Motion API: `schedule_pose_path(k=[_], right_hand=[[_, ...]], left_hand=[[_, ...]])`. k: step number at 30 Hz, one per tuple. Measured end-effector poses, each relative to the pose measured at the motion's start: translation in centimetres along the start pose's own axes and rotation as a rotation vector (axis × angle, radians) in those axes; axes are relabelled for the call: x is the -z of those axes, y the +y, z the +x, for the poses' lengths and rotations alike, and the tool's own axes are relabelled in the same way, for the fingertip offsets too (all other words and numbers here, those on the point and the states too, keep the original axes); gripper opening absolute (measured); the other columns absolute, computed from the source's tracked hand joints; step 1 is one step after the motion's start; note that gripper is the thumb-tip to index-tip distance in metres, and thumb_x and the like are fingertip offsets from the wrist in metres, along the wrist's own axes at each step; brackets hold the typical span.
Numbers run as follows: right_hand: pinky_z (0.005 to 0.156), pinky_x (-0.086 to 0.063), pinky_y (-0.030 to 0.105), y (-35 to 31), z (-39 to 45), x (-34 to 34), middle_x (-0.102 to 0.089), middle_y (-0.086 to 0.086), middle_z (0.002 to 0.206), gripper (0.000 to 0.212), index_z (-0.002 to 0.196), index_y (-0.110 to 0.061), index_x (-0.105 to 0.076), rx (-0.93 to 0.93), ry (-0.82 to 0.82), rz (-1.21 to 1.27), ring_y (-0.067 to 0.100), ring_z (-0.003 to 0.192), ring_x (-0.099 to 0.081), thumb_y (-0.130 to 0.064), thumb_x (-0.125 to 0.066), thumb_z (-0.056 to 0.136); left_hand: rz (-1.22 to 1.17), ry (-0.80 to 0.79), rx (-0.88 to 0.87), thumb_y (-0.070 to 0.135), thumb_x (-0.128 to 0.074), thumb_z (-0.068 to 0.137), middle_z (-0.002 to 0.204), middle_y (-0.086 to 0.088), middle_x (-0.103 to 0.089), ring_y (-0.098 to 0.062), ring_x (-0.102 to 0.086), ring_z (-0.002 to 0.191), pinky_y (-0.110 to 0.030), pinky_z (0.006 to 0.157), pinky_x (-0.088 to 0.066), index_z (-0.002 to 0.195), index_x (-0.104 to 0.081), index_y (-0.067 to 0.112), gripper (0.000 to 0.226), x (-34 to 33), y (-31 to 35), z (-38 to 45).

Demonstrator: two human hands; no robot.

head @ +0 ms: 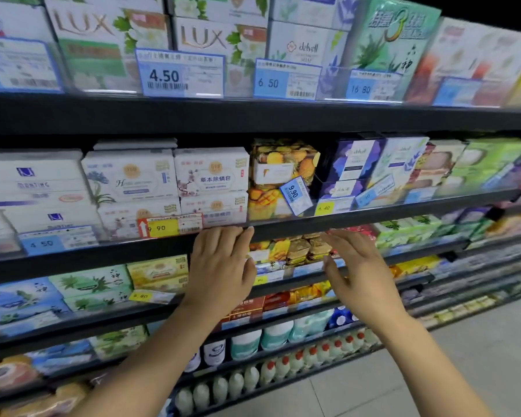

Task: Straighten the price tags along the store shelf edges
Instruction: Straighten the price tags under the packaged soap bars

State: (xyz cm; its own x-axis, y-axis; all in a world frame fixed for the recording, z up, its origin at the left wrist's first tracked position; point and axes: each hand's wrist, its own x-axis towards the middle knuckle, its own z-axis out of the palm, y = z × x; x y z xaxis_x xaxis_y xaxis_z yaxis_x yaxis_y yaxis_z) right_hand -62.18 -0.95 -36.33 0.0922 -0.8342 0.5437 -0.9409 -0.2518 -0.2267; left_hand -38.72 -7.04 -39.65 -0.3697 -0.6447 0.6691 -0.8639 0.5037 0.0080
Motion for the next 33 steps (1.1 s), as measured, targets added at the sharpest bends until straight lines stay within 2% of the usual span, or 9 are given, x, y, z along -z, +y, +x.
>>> schedule_pose_path(k=[7,10,14,19,24,29,33], right_hand=[[0.093,-0.041,0.034,2.2,3.7,-1.0,-0.059,0.007,0.117,0.041,0.126,-0.008,-0.055,0.133,-0.001,0.084,0.023,0.11,-0.048,-0.018,-0.053,0.087],[0.087,-0.045,0.037,3.0,5.0,-1.2,-0.062,0.009,0.111,0.035,0.123,-0.005,-0.057,0.187,0.052,0.083,0.025,0.103,-0.051,-0.015,-0.054,0.089],[0.078,-0.047,0.039,3.4,6.6,-1.5,-0.063,0.012,0.1,0.029,0.116,-0.003,-0.061,0.233,0.149,0.09,0.03,0.092,-0.054,-0.007,-0.057,0.088],[0.075,-0.048,0.039,2.8,8.3,-2.0,-0.065,0.015,0.093,0.026,0.112,0.0,-0.062,0.282,0.235,0.136,0.032,0.085,-0.057,-0.003,-0.059,0.086],[0.071,-0.048,0.038,2.2,9.0,-2.2,-0.066,0.015,0.09,0.026,0.108,0.0,-0.064,0.315,0.242,0.178,0.033,0.082,-0.057,0.003,-0.061,0.082],[0.069,-0.049,0.039,1.5,9.3,-2.7,-0.065,0.014,0.091,0.03,0.107,-0.002,-0.065,0.363,0.254,0.194,0.032,0.082,-0.056,0.008,-0.062,0.079],[0.068,-0.049,0.042,1.0,9.7,-3.5,-0.062,0.014,0.09,0.035,0.103,-0.003,-0.067,0.44,0.232,0.17,0.034,0.08,-0.055,0.015,-0.063,0.073]], left_hand=[[0.053,0.159,0.095,0.023,-0.063,0.079,0.114,-0.009,-0.048,-0.03,-0.044,0.107,-0.05,0.099,-0.037,0.122,-0.061,0.004,0.048,-2.5,1.4,-0.5],[0.077,0.179,0.117,0.023,-0.063,0.078,0.113,-0.01,-0.049,-0.03,-0.043,0.108,-0.048,0.102,-0.035,0.121,-0.062,0.004,0.047,-2.9,1.7,-0.5],[0.112,0.154,0.155,0.021,-0.066,0.074,0.11,-0.014,-0.055,-0.032,-0.045,0.107,-0.047,0.107,-0.031,0.119,-0.062,0.003,0.049,-3.1,2.1,-0.4],[0.129,0.087,0.229,0.024,-0.063,0.074,0.109,-0.016,-0.056,-0.035,-0.049,0.107,-0.054,0.107,-0.029,0.119,-0.059,0.001,0.051,-3.0,3.4,-0.2],[0.139,0.024,0.283,0.028,-0.061,0.075,0.11,-0.014,-0.055,-0.034,-0.05,0.108,-0.053,0.11,-0.026,0.121,-0.056,0.002,0.053,-2.6,4.2,0.1],[0.137,0.012,0.274,0.027,-0.061,0.074,0.111,-0.014,-0.053,-0.033,-0.046,0.11,-0.051,0.11,-0.026,0.121,-0.055,0.002,0.053,-2.0,4.3,0.1],[0.132,-0.004,0.259,0.027,-0.058,0.075,0.11,-0.013,-0.055,-0.033,-0.049,0.108,-0.052,0.109,-0.028,0.122,-0.056,0.003,0.053,-1.8,4.3,0.1]])
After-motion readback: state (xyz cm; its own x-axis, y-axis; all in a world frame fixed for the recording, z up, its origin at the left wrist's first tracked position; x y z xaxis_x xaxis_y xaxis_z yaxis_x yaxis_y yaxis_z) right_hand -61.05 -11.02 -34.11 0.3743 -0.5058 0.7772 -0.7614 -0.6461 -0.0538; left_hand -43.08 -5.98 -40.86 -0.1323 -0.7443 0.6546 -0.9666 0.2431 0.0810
